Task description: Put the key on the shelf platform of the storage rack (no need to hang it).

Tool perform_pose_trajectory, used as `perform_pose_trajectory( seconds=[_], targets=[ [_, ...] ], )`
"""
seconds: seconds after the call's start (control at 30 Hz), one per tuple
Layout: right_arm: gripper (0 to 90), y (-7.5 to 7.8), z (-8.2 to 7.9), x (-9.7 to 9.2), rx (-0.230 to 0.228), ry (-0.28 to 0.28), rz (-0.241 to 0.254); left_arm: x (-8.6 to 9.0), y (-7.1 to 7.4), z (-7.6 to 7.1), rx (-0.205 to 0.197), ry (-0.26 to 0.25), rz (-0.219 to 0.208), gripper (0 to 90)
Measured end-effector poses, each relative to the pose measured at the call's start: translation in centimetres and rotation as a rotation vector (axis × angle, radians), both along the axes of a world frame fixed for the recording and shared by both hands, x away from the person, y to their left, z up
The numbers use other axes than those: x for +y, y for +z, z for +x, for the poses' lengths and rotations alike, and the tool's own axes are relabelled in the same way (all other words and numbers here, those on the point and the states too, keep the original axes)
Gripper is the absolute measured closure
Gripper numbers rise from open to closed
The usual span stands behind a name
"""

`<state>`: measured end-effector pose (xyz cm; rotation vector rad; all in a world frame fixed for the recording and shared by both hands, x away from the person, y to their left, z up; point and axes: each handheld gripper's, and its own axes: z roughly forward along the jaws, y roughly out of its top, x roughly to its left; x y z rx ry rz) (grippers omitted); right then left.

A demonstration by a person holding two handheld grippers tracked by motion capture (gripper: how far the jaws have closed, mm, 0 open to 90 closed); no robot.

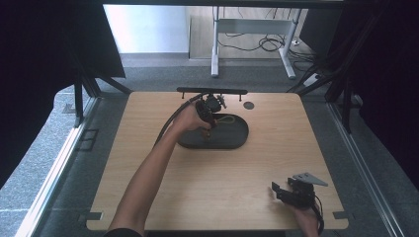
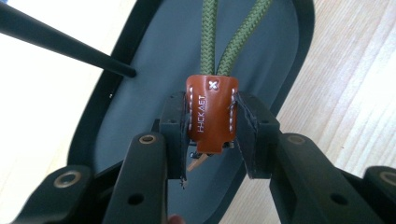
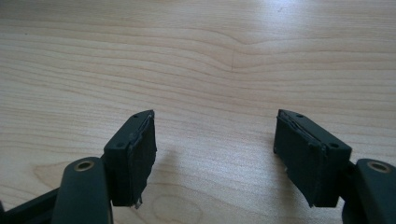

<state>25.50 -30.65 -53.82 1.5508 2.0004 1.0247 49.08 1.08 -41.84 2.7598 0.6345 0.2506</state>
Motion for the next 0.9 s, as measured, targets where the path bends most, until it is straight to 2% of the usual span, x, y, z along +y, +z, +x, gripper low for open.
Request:
perform_pose_trajectory(
  seconds=[0.17, 0.53, 0.67, 0.9],
  targets=[
    [29.9, 0.0, 0.0, 0.0, -0.001, 0.0, -0.001, -0.1, -1.2, 0.1, 0.014, 0.009, 0.009, 66.2],
    [29.8, 0.0, 0.0, 0.1, -0.004, -0.004, -0.002, -0.1, -2.5, -0.2, 0.03, 0.006, 0.022, 65.7],
    [29.8, 0.0, 0.0, 0.0, -0.004, -0.001, -0.001, 0.1, -2.6, -0.2, 0.026, 0.015, 0.018, 64.2],
    [29.7, 0.0, 0.0, 0.0, -0.003, 0.001, -0.006, 0.4, -1.5, -0.9, 0.014, 0.0, -0.005, 61.2]
  ],
)
